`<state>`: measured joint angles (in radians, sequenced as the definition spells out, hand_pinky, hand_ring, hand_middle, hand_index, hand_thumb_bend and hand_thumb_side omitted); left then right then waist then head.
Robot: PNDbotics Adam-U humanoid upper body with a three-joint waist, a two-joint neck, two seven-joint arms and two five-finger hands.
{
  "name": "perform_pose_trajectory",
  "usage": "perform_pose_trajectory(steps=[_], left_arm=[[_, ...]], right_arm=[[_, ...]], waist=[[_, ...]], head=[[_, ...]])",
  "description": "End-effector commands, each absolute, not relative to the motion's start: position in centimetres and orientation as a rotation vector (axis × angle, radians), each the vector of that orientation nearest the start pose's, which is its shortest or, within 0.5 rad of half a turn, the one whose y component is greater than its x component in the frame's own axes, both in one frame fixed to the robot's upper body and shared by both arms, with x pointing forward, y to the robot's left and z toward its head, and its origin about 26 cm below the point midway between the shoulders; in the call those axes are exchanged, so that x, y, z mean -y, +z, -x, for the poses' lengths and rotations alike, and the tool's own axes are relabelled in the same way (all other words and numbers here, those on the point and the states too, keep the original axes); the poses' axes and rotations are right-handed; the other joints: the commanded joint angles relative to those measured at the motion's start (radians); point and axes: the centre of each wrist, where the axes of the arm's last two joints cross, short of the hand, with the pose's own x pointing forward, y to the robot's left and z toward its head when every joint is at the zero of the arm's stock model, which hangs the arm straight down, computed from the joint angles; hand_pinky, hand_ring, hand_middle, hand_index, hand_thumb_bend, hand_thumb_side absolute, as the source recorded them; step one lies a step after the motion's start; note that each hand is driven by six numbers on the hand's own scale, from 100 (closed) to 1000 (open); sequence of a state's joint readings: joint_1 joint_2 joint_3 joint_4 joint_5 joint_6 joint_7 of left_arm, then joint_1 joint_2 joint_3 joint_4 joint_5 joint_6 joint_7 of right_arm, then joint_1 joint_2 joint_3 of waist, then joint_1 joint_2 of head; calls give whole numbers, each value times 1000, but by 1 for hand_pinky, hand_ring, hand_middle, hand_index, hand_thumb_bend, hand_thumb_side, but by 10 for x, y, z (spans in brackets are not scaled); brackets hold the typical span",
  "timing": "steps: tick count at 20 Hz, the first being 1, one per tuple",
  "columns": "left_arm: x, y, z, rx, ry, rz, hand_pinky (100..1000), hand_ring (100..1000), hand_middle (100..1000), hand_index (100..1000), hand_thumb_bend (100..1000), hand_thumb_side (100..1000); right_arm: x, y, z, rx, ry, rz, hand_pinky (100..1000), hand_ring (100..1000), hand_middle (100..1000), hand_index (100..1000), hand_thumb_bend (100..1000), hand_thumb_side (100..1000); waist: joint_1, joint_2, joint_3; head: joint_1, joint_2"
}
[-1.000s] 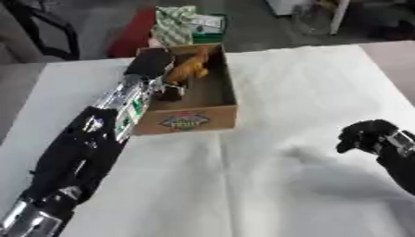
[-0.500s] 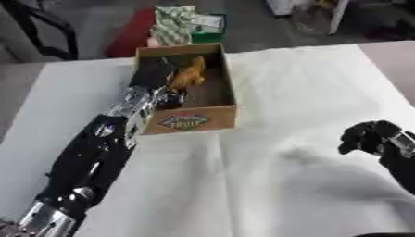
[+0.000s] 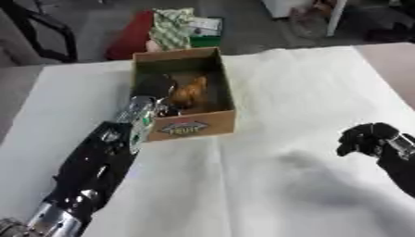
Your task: Pick up objects on the table and place them in the box.
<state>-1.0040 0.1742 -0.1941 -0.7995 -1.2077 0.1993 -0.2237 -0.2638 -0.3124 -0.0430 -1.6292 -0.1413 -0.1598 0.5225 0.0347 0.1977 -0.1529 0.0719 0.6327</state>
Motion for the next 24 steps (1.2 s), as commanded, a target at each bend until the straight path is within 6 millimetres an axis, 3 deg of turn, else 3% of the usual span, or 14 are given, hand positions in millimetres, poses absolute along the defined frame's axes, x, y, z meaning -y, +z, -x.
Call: perform_pose_trajectory(steps=[1, 2, 3, 4, 5, 6, 7, 8, 9, 10, 11, 20, 24], left_arm=[[-160, 163, -489, 1179, -1385, -1093, 771, 822, 788, 844, 413, 350], [-160, 165, -489, 1165, -1391, -1091, 779, 830, 797, 848, 429, 376], [-161, 168, -489, 1157, -1393, -1092, 812, 861, 826, 862, 514, 498], [-161, 172, -488, 1154, -1391, -1099, 830, 876, 840, 869, 562, 562], [-161, 175, -488, 1153, -1387, -1107, 855, 898, 859, 879, 567, 654], [-162, 179, -487, 1155, -1380, -1122, 864, 908, 869, 885, 681, 673], [-162, 184, -487, 1157, -1372, -1145, 883, 931, 894, 896, 829, 754], [-162, 187, -486, 1160, -1367, -1169, 883, 931, 894, 896, 829, 754], [-162, 190, -486, 1161, -1364, -1186, 893, 942, 909, 904, 933, 798], [-162, 194, -485, 1170, -1358, -1210, 893, 942, 909, 904, 933, 798], [-163, 198, -484, 1182, -1351, -1235, 909, 957, 931, 918, 972, 859], [-170, 255, -461, 1373, -1267, -1460, 923, 963, 945, 938, 1000, 879], [-184, 290, -436, 1491, -1200, -1509, 909, 951, 938, 939, 1000, 767]], right_arm=[[302, 113, -338, 1959, 722, -227, 625, 608, 604, 717, 100, 942], [302, 113, -338, 1959, 721, -227, 625, 608, 604, 717, 100, 942], [302, 113, -338, 1959, 721, -227, 625, 608, 604, 717, 100, 941], [302, 113, -338, 1959, 721, -227, 625, 608, 603, 717, 100, 941], [302, 112, -338, 1958, 720, -226, 625, 608, 603, 717, 100, 942], [302, 112, -338, 1958, 719, -226, 625, 608, 603, 717, 100, 940], [302, 112, -338, 1959, 719, -225, 625, 608, 603, 717, 100, 940], [302, 112, -338, 1959, 718, -224, 625, 608, 603, 717, 100, 940], [302, 112, -338, 1959, 717, -224, 625, 608, 603, 717, 100, 940], [303, 112, -338, 1959, 717, -223, 625, 608, 603, 717, 100, 940], [303, 112, -338, 1958, 716, -223, 625, 608, 603, 717, 100, 940], [306, 111, -337, 1957, 707, -210, 625, 607, 602, 716, 100, 941], [307, 110, -336, 1956, 700, -201, 625, 607, 601, 716, 100, 942]], waist=[[-6, -17, 0], [-6, -18, 0], [-7, -18, 1], [-7, -19, 1], [-7, -19, 2], [-7, -19, 2], [-8, -19, 3], [-8, -19, 4], [-8, -19, 4], [-8, -20, 4], [-8, -20, 5], [-11, -19, 22], [-13, -19, 37]], head=[[0, -11], [-1, -11], [-1, -12], [-1, -12], [-1, -13], [-1, -13], [-1, -14], [-2, -14], [-2, -15], [-2, -15], [-3, -15], [-13, -13], [-24, -10]])
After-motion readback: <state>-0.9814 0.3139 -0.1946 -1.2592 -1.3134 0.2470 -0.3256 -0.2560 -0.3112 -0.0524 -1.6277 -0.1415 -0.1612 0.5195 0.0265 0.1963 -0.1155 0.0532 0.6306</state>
